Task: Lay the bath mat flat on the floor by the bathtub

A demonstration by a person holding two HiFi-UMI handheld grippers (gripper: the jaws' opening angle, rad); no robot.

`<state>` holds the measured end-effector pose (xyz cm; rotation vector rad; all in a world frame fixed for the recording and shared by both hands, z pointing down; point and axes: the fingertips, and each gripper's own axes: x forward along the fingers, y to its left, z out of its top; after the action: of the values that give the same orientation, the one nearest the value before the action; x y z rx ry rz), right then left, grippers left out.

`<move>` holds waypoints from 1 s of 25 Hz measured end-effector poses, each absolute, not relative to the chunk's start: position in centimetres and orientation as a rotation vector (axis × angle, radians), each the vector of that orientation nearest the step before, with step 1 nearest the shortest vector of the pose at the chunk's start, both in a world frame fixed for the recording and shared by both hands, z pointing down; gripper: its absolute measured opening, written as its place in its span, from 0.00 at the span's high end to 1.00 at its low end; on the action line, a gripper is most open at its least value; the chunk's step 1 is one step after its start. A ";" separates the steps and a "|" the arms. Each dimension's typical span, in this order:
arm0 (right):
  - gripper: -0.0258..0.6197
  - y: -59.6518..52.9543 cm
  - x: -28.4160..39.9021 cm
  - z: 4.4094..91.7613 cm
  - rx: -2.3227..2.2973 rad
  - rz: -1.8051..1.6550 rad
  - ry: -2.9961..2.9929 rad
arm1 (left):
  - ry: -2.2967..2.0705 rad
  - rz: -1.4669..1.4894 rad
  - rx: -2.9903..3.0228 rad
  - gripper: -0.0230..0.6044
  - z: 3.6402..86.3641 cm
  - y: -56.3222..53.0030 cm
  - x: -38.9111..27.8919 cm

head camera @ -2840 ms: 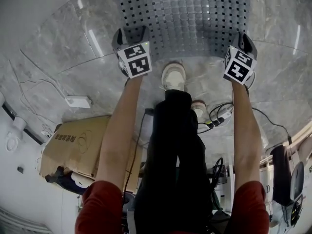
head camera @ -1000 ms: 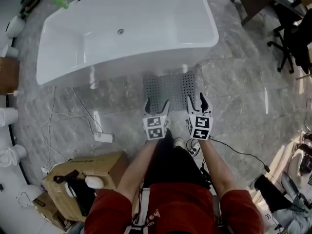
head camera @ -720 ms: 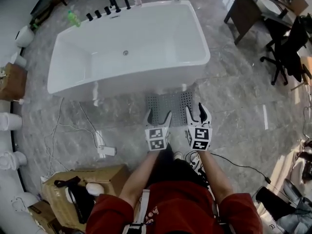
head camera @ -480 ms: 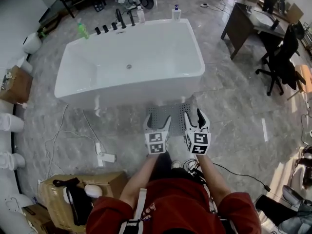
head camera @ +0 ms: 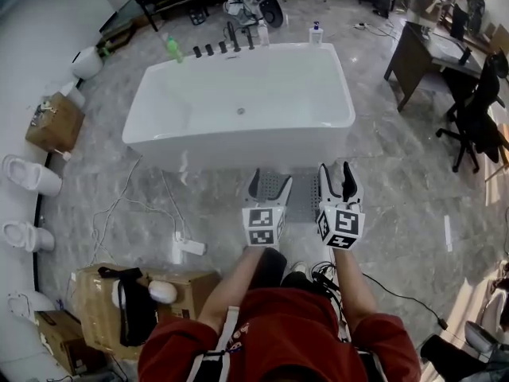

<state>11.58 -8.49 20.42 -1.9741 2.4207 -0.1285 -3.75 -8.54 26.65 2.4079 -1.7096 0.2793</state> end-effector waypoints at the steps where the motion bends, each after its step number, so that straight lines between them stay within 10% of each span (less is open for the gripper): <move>1: 0.60 -8.2 10.9 19.4 -1.958 -0.105 2.419 | -1.725 0.265 2.424 0.39 25.4 -8.3 -4.3; 25: 0.60 -4.8 -2.1 10.7 -1.934 0.147 2.434 | -1.779 0.110 2.607 0.43 14.9 -5.7 -15.9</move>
<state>-2.13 -4.82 10.71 -1.9337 2.4337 0.1473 -15.89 -5.66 14.92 2.6073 -1.7792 0.1102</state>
